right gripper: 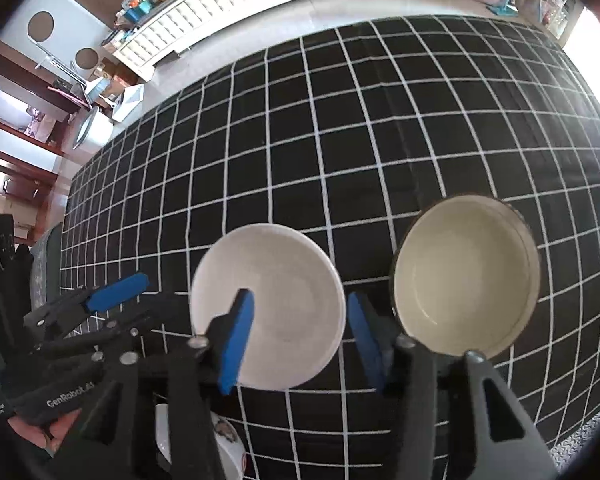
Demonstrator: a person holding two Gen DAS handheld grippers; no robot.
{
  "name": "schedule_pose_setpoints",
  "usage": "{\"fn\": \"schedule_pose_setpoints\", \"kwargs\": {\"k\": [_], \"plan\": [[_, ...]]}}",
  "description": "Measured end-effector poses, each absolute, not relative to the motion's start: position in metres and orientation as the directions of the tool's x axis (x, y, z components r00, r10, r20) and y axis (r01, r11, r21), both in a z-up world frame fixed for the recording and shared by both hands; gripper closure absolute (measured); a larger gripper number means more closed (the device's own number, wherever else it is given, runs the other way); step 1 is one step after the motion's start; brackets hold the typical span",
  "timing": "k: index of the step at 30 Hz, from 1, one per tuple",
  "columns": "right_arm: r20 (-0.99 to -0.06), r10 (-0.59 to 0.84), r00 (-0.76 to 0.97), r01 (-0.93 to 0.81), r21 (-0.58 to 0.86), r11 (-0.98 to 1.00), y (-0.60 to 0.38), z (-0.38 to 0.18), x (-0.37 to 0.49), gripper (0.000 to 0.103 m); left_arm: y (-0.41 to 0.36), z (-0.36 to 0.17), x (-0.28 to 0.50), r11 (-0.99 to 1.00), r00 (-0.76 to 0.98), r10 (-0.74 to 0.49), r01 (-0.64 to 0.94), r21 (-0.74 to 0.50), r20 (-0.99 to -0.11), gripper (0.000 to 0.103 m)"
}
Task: Organize plates and bowls
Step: 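Move both tools to the cream bowl and grasp its rim, then lift the cream bowl and carry it over the white bowl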
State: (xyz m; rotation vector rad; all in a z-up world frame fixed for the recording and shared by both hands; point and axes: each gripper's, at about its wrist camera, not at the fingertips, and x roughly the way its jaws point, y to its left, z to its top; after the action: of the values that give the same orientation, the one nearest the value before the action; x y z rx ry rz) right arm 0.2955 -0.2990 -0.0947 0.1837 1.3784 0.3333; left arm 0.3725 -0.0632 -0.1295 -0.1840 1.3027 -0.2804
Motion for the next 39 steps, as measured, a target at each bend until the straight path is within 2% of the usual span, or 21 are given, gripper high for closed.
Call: {"fn": "schedule_pose_setpoints", "kwargs": {"k": [4, 6, 8, 16, 21, 23, 31, 39], "plan": [[-0.94, 0.305, 0.152, -0.13, 0.287, 0.949, -0.299, -0.102, 0.297, 0.063, -0.068, -0.143, 0.372, 0.955, 0.214, -0.293, 0.1, -0.278, -0.932, 0.065], [-0.946, 0.286, 0.151, -0.133, 0.267, 0.954, -0.301, -0.105, 0.295, 0.07, -0.07, -0.146, 0.371, 0.957, 0.207, -0.29, 0.096, -0.275, -0.935, 0.068], [-0.951, 0.272, 0.149, -0.132, 0.254, 0.958, -0.303, -0.108, 0.294, 0.073, -0.072, -0.15, 0.37, 0.956, 0.197, -0.292, 0.096, -0.278, -0.936, 0.071], [-0.957, 0.249, 0.15, -0.112, 0.234, 0.966, -0.312, -0.121, 0.289, 0.093, -0.084, -0.156, 0.366, 0.949, 0.181, -0.309, 0.113, -0.293, -0.933, 0.085], [-0.953, 0.254, 0.164, -0.105, 0.239, 0.965, -0.318, -0.12, 0.284, 0.094, -0.093, -0.164, 0.363, 0.949, 0.177, -0.308, 0.126, -0.288, -0.935, 0.089], [-0.956, 0.244, 0.165, -0.107, 0.228, 0.968, -0.32, -0.12, 0.281, 0.094, -0.098, -0.165, 0.363, 0.947, 0.176, -0.315, 0.128, -0.295, -0.933, 0.094], [-0.953, 0.253, 0.168, -0.089, 0.241, 0.967, -0.308, -0.117, 0.273, 0.094, -0.099, -0.166, 0.352, 0.948, 0.17, -0.314, 0.109, -0.299, -0.934, 0.094], [-0.952, 0.229, 0.203, -0.094, 0.214, 0.972, -0.295, -0.094, 0.255, 0.094, -0.097, -0.143, 0.317, 0.947, 0.198, -0.315, 0.126, -0.294, -0.928, 0.094]]}}
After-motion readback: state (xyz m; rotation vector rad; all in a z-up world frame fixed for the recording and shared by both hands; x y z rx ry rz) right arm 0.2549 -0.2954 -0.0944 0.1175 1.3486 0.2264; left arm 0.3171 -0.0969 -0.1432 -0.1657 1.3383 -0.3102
